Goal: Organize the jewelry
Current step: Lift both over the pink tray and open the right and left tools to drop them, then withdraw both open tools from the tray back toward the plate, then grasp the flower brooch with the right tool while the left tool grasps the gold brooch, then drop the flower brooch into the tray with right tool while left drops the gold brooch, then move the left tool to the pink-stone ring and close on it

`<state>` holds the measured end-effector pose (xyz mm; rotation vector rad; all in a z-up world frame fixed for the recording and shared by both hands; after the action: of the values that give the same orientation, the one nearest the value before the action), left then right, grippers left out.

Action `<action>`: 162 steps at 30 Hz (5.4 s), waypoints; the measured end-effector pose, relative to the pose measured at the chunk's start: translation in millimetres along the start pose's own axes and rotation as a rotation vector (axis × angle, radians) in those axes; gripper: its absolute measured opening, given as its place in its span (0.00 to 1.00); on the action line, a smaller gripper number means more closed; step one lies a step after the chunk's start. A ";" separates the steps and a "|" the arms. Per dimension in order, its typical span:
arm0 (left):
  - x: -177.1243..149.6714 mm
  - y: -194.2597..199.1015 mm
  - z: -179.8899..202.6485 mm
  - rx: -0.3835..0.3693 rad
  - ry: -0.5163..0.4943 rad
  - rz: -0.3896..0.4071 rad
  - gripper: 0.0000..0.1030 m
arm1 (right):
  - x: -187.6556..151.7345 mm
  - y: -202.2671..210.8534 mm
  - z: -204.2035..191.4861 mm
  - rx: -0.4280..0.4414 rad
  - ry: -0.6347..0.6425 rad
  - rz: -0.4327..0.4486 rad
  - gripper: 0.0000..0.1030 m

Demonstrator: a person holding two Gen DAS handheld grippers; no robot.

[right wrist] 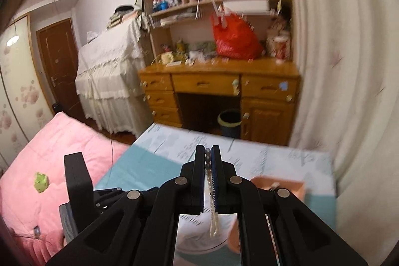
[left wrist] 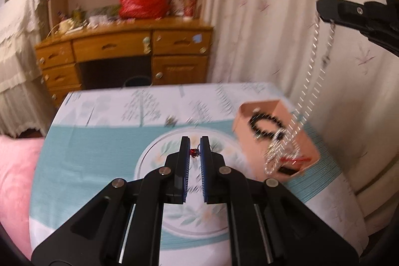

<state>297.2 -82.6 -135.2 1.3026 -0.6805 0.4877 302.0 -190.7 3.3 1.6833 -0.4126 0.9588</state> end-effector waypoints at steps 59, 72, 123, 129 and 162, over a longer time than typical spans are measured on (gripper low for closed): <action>31.1 -175.9 -60.9 -0.119 0.076 -0.393 0.63 | -132.7 -189.1 21.6 -0.287 -0.596 -0.159 0.62; 32.1 -219.1 -59.6 -0.141 0.018 -0.360 0.33 | -145.6 -248.1 -22.5 -0.520 -0.463 -0.201 0.51; 63.6 -112.8 110.9 -0.274 -0.152 -0.171 0.15 | -152.7 -105.2 80.7 -0.508 -0.585 -0.076 0.32; 58.6 -129.3 98.4 -0.197 -0.080 -0.207 0.50 | -170.4 -93.8 98.2 -0.514 -0.639 -0.064 0.48; 32.7 -230.7 -8.2 0.054 -0.026 -0.243 0.35 | -290.0 -74.0 101.1 -0.472 -0.554 -0.353 0.49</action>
<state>478.0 -124.8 -276.1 1.4226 -0.5247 0.2935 214.7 -315.7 -273.3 1.4906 -0.6233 0.1038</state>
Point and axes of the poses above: each gripper's, at about its wrist camera, not at the fingertips, and y roughly against the way its jaws point, z to its right, x to its top, the point moved 9 cm from there along -y, roughly the way its jaws point, and after that the axes turned 8 degrees about -z, right-handed, at the moved point
